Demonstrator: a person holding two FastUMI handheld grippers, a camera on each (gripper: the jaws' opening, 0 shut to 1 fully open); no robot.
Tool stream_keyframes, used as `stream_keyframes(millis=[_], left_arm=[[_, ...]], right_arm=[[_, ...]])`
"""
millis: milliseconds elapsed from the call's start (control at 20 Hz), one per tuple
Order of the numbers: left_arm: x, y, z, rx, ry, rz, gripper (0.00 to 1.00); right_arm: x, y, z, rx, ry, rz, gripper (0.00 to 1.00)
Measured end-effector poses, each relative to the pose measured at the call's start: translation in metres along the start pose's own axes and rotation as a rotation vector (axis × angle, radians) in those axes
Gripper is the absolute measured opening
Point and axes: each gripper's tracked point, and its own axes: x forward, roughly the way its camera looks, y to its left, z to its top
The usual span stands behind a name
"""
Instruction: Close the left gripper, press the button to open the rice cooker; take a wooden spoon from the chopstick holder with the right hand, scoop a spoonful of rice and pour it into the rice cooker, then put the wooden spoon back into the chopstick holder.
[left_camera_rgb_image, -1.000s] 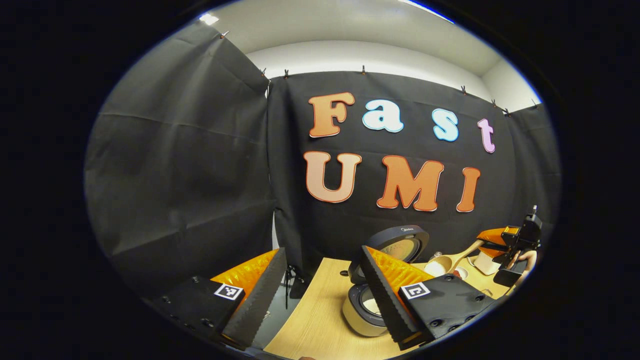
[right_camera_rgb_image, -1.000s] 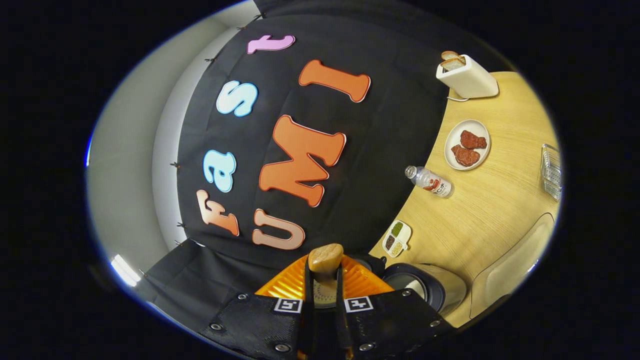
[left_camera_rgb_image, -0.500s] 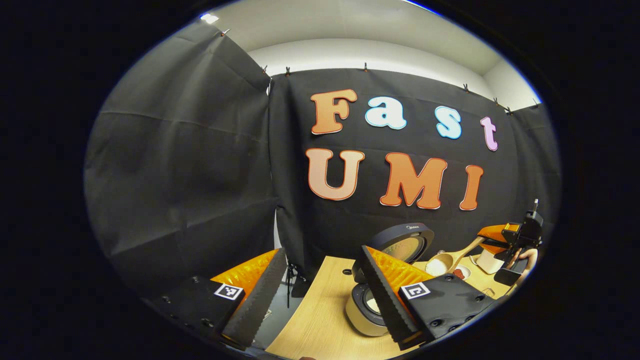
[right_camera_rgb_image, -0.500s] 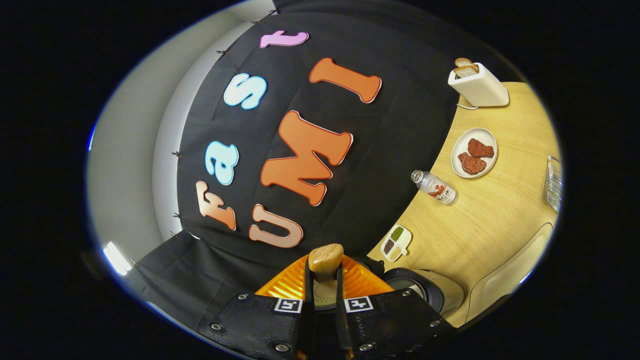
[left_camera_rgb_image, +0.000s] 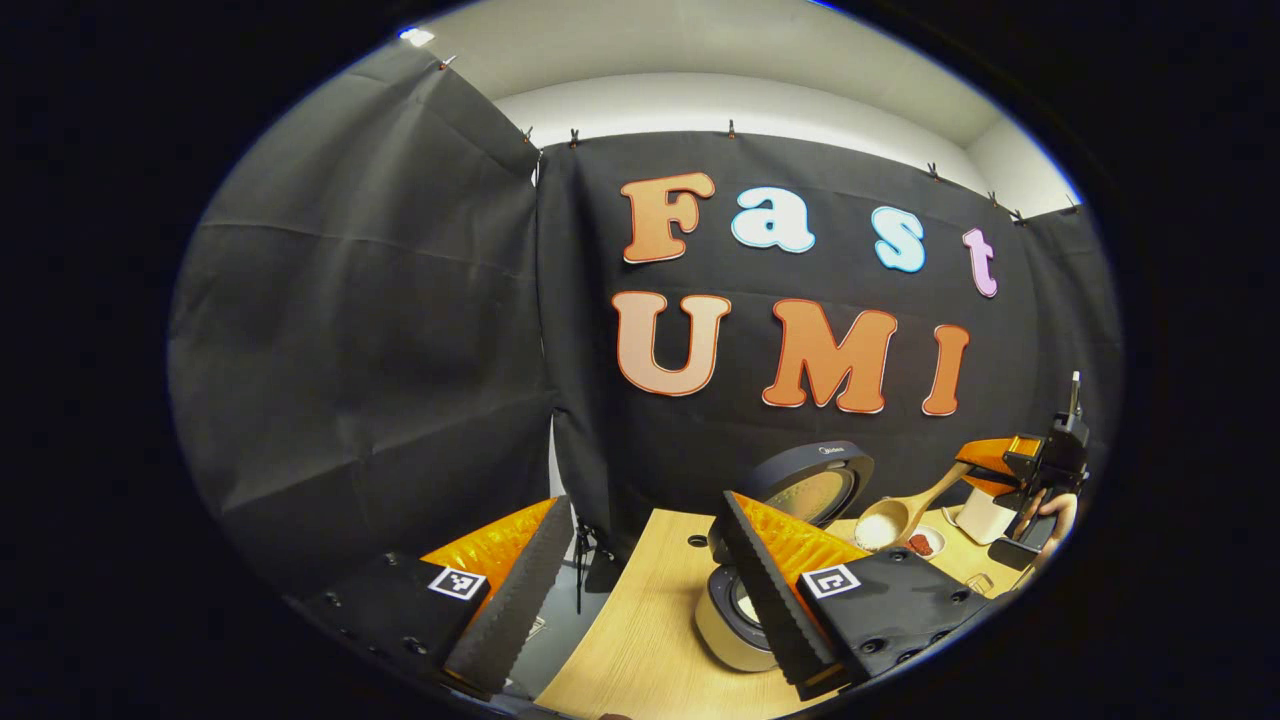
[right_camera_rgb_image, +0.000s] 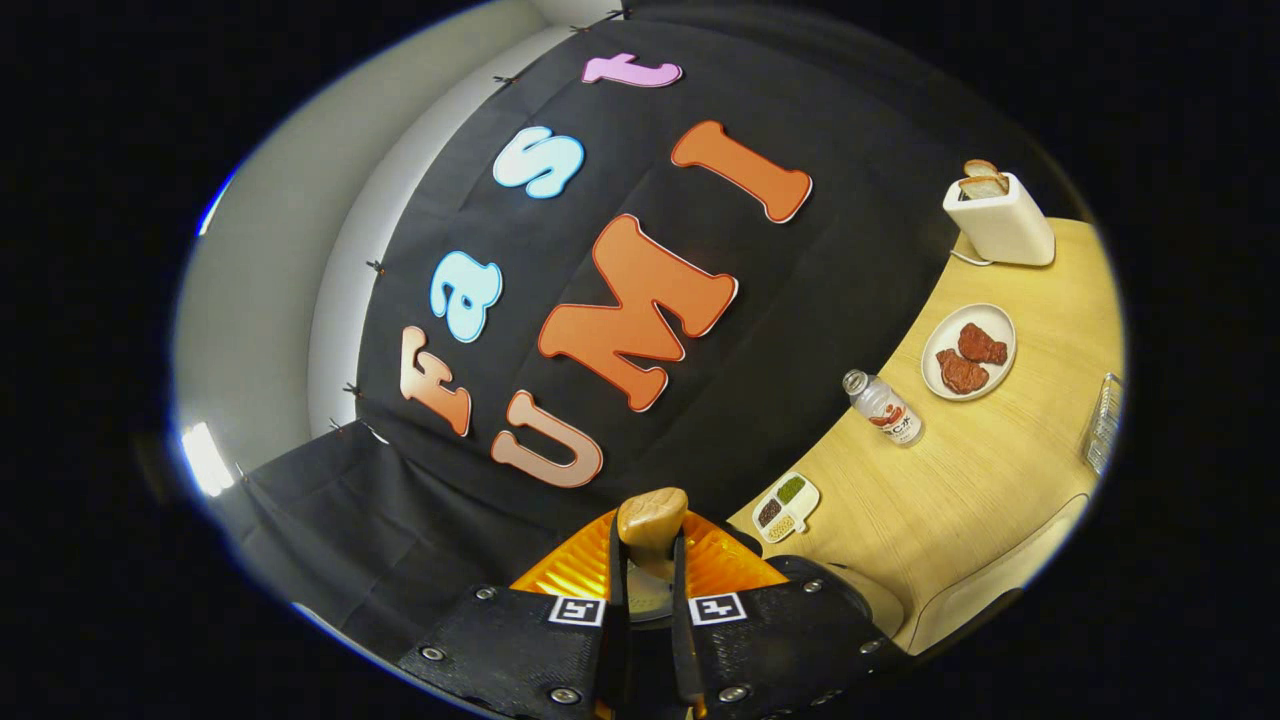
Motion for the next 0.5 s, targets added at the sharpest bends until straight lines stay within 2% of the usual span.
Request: stream_keyframes(millis=[100,500], left_arm=[[0.000,-0.001,0.001,0.001,-0.002,-0.002,0.96],[0.002,0.000,0.000,0.001,0.003,0.001,1.00]], right_arm=[[0.001,0.004,-0.001,-0.028,-0.001,0.003,0.16],[0.004,0.015,-0.007,-0.128,-0.002,0.027,0.16]])
